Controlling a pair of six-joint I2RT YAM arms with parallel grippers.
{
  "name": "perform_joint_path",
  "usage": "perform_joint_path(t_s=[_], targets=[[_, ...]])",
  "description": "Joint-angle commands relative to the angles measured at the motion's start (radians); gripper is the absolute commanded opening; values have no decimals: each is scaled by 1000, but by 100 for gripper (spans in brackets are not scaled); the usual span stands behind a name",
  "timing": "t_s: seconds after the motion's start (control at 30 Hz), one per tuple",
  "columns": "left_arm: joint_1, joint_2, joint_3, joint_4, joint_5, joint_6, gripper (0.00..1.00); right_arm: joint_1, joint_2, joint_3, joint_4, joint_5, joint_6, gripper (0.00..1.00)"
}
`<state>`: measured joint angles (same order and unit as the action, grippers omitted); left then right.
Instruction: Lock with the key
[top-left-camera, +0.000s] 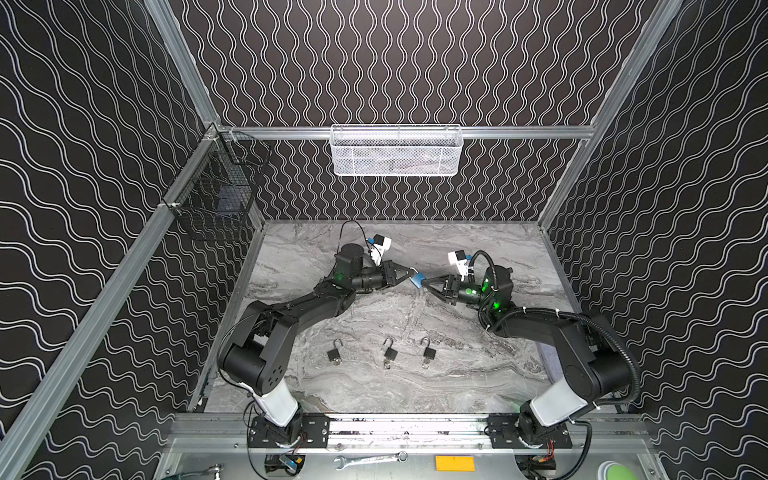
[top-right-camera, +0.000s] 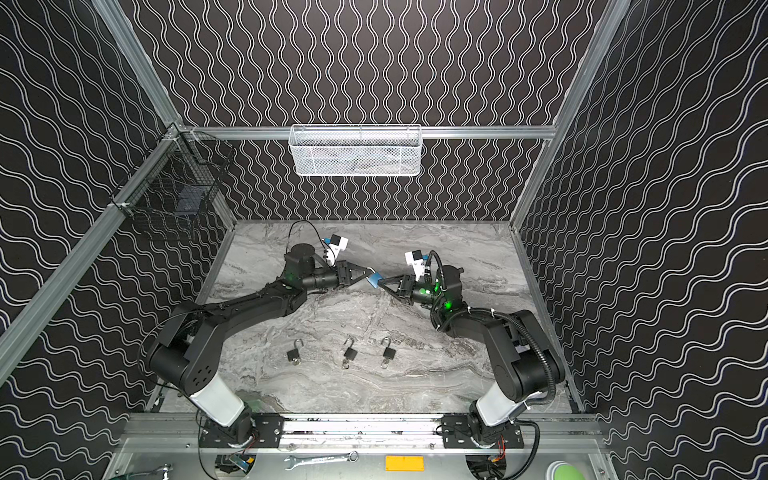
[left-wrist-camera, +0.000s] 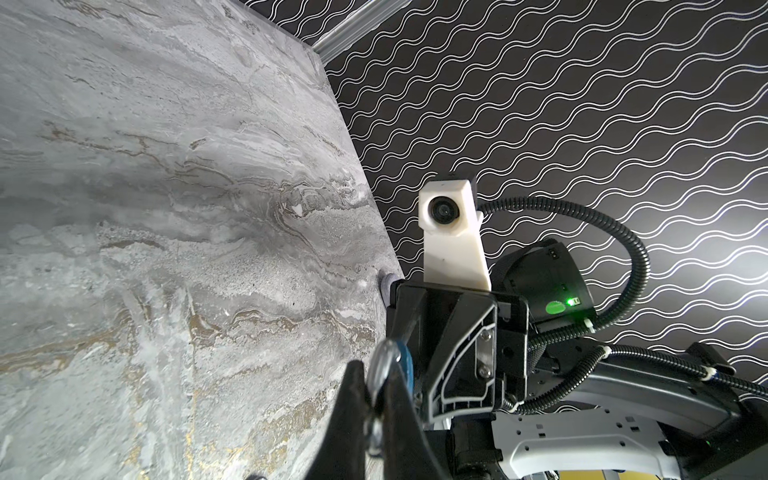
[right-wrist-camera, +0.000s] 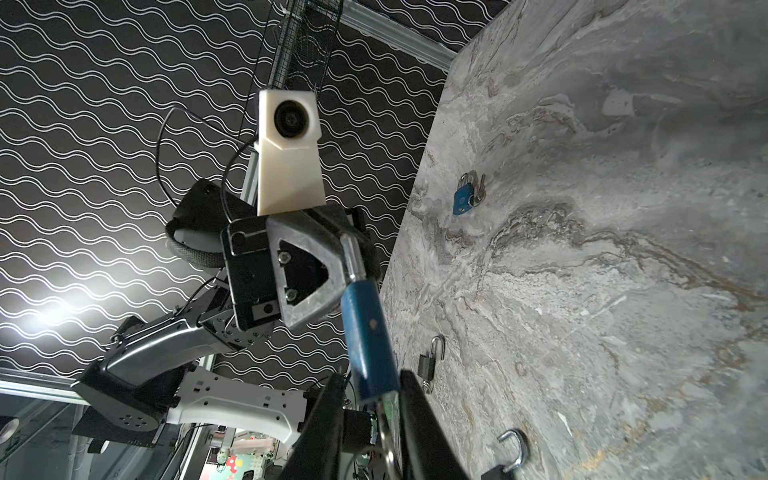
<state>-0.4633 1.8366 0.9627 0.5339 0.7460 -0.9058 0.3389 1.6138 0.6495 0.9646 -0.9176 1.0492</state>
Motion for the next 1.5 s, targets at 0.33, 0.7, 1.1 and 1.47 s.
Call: perform_joint_path(t_s=[0.33,0.7,1.1,1.47], targets=[[10,6,4,1,-60,6,0,2,-29,-7,39,-23,-31,24],[11,15,-6,63,-59,-44,0,2,-31,-13,57,-24,-17,20],[12,-4,-4,67,-56,-64,0,3,-32,-27,80,-24,-8,20],[11,1,-16,112,-54,-93,0,4,-35,-21,63,-27,-13,10]])
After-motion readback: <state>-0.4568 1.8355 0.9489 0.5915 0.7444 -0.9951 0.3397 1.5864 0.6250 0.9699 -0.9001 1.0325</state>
